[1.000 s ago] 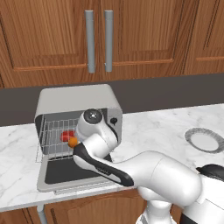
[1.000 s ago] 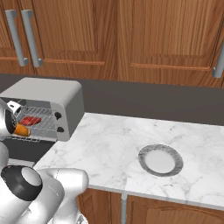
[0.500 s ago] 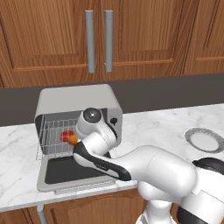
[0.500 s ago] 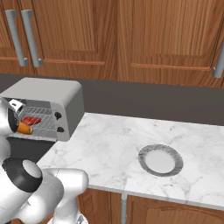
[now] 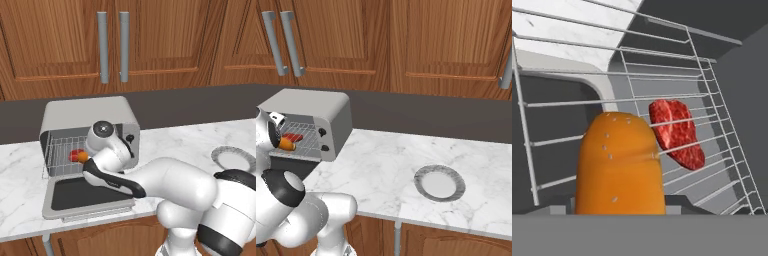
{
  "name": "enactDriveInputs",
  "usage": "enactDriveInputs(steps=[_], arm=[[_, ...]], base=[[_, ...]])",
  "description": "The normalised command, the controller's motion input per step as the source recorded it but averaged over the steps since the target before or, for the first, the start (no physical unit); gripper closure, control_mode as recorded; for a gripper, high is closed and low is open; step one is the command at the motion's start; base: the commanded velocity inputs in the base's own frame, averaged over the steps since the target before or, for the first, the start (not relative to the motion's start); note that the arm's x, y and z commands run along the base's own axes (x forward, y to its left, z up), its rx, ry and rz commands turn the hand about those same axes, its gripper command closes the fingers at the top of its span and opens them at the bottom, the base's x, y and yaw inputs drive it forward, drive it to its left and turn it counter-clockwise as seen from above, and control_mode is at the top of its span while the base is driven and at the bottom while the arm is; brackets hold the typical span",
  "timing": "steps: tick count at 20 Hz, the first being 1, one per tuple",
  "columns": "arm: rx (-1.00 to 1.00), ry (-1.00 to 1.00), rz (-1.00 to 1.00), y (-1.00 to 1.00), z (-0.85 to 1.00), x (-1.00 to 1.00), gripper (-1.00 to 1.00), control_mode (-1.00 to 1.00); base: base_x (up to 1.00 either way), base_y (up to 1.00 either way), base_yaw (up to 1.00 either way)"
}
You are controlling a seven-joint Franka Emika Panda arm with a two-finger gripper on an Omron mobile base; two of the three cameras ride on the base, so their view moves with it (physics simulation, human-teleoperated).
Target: Open the toaster oven door. Place the hotdog bun on the top rack in the toaster oven and place the steak on the bottom rack.
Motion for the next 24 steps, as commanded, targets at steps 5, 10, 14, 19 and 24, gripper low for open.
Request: enactDriveInputs(steps=[5,10,14,19,24], arm=[[0.0,0.0,0.0,0.13,-0.26,0.01,-1.0,-1.0],[0.0,0.0,0.0,0.0,-0.03,0.0,-1.0,-1.0],[0.0,0.0,0.0,-0.03,0.01,0.0,-1.0,-1.0],[0.0,0.0,0.0,0.0,0.1,0.0,-1.0,-1.0],[0.0,-0.01,0.0,0.0,0.22,0.0,-1.0,-1.0]], base=[[0.0,0.0,0.0],[0.0,0.0,0.0],[0.0,0.0,0.0],[0.0,0.0,0.0],[0.0,0.0,0.0]])
